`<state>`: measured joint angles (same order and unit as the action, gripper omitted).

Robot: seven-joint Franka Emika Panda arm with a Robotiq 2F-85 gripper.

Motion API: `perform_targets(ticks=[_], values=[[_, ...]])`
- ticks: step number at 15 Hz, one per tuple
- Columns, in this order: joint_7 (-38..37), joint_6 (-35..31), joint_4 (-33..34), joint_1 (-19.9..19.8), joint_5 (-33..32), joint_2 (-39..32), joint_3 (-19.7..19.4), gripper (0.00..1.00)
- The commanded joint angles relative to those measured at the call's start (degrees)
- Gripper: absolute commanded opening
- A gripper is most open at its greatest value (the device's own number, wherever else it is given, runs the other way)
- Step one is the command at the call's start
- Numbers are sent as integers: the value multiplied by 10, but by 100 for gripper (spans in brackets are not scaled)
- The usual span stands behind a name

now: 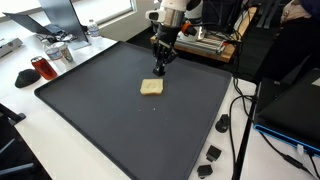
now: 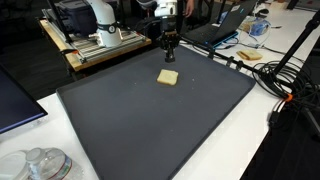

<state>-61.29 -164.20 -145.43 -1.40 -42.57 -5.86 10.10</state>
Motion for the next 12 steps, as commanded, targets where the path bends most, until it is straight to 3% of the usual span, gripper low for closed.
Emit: perform_targets(ticks=[1, 4, 5, 12], values=[[-7, 109, 53, 28, 30, -13, 25, 5], [2, 192, 102, 43, 48, -20, 41, 5], [15, 211, 117, 78, 65, -22, 13, 5], [68, 320, 250, 118, 131, -88, -8, 5]])
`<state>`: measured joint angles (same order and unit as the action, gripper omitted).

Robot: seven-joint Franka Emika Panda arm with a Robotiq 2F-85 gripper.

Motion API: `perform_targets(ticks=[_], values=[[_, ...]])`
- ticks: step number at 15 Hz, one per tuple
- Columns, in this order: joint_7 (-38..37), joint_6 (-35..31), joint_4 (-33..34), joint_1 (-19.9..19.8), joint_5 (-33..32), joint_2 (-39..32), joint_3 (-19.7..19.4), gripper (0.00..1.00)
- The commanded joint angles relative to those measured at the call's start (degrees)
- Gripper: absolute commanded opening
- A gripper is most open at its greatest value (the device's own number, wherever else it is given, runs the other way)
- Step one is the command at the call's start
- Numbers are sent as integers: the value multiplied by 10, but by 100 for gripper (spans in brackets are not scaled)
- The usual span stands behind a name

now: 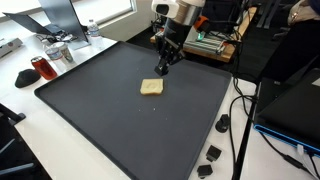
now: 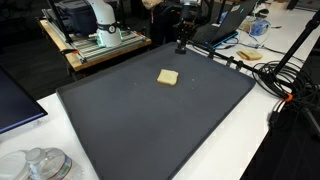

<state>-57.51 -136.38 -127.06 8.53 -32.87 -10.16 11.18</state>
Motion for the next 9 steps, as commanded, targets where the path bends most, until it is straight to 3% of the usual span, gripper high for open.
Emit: perform_targets(ticks=[1, 6, 9], values=[[36, 53, 83, 22, 42, -55, -23, 5], [71, 115, 163, 30, 102, -102, -44, 5], [135, 76, 165, 16, 143, -103, -46, 5]])
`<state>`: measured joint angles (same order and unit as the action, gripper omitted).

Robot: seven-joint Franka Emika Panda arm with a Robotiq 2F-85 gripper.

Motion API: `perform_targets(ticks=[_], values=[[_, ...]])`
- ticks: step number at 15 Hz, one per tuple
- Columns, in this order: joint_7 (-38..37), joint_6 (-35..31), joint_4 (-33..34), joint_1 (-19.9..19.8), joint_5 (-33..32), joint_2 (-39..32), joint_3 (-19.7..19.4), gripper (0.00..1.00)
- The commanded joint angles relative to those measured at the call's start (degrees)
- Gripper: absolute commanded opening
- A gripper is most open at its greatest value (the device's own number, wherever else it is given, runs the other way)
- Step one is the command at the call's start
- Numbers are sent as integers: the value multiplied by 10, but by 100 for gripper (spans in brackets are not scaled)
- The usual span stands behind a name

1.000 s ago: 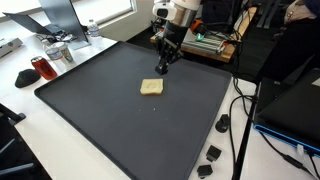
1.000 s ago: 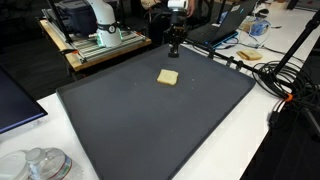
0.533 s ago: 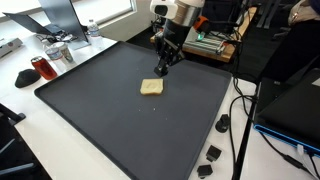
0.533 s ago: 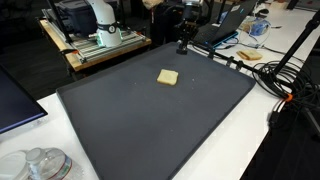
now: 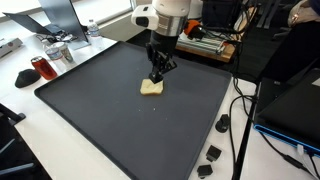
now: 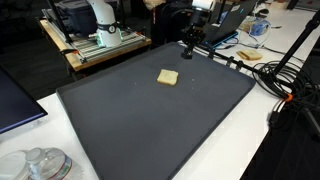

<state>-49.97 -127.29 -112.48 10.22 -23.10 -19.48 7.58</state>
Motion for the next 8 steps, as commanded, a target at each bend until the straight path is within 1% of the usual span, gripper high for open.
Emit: perform_targets(ticks=[1, 3, 5, 8], values=[[81, -36, 7, -8, 62, -5, -13, 5], [120, -79, -20, -20, 100, 3, -20, 5], [170, -138, -57, -36, 146, 13, -23, 5], [251, -206, -103, -61, 235, 14, -20, 5]])
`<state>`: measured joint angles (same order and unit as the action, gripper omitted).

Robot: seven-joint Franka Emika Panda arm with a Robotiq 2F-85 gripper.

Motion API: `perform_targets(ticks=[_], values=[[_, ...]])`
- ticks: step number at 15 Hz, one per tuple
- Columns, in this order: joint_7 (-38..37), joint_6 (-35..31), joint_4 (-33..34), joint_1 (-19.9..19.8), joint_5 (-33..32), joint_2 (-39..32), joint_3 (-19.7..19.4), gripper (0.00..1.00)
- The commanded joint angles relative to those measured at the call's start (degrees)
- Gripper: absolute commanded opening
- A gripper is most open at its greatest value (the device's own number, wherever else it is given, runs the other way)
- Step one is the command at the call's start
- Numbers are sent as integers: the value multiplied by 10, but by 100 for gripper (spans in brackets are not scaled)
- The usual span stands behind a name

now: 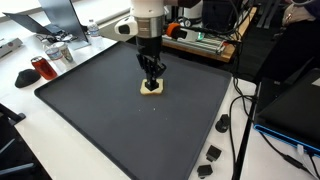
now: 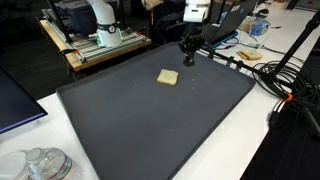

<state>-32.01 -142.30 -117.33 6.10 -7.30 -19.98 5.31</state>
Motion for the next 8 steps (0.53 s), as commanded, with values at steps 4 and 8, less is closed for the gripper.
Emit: perform_targets(ticks=[4, 8], values=[[162, -85, -99, -48, 190, 21, 14, 5], [166, -84, -135, -43, 221, 39, -3, 5]])
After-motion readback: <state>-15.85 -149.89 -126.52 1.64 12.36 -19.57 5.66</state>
